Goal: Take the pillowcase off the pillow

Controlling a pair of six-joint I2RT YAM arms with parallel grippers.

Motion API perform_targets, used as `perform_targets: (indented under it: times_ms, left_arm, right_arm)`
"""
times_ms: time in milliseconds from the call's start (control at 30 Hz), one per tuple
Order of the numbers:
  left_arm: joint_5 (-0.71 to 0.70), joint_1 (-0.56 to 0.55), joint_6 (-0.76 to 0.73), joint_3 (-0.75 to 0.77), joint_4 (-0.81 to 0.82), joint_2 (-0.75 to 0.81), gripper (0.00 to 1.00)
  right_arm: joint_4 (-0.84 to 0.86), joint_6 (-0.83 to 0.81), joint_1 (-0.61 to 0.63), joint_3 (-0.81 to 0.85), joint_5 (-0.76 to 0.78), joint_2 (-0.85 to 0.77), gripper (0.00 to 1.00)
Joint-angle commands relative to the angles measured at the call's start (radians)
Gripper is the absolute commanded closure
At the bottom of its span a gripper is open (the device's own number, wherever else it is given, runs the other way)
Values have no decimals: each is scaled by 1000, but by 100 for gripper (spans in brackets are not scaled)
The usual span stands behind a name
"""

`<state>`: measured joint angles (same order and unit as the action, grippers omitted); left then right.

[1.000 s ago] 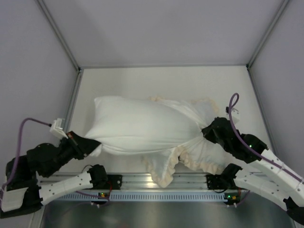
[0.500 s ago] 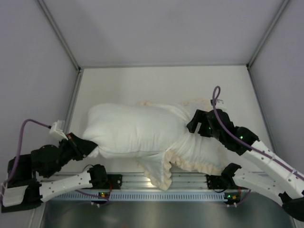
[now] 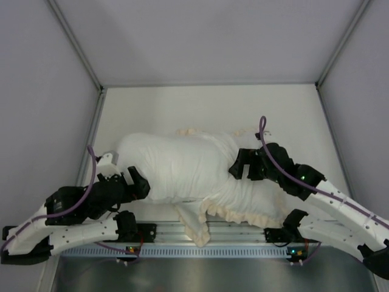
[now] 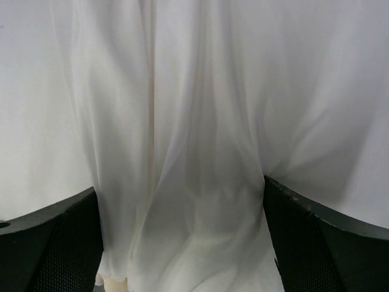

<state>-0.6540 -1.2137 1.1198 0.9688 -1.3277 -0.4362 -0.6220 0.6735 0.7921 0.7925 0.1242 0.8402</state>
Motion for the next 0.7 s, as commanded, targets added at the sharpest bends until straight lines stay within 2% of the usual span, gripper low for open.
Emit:
perform_targets:
  times_ms: [0, 133, 200, 400, 433, 467, 500, 533, 667]
  left_arm:
    - [118, -7, 17, 100, 180, -55, 1]
    - [100, -7, -30, 206, 214, -33, 1]
    - [44, -7, -40, 194, 216, -3, 1]
    - [36, -7, -32, 78, 234, -25, 2]
    - [15, -7, -32, 61, 236, -41, 9]
    - [1, -7, -37, 54, 242, -47, 27]
    - [-16, -7, -38, 50, 249, -52, 54]
    - [-36, -7, -38, 41, 255, -58, 100]
    - [-162, -7, -46, 47, 268, -85, 100]
  right_arm:
    - [90, 26, 45, -62, -110, 5, 6]
    - [184, 52, 49, -121, -97, 43, 7]
    - [232, 61, 50, -151, -101, 81, 7]
    - [344, 66, 53, -156, -86, 172, 8]
    - [352, 55, 53, -150, -89, 183, 8]
    - [357, 52, 52, -130, -87, 195, 8]
    - [357, 44, 53, -116, -86, 223, 8]
    - [358, 31, 52, -105, -81, 238, 8]
    - [402, -40, 50, -12, -66, 385, 9]
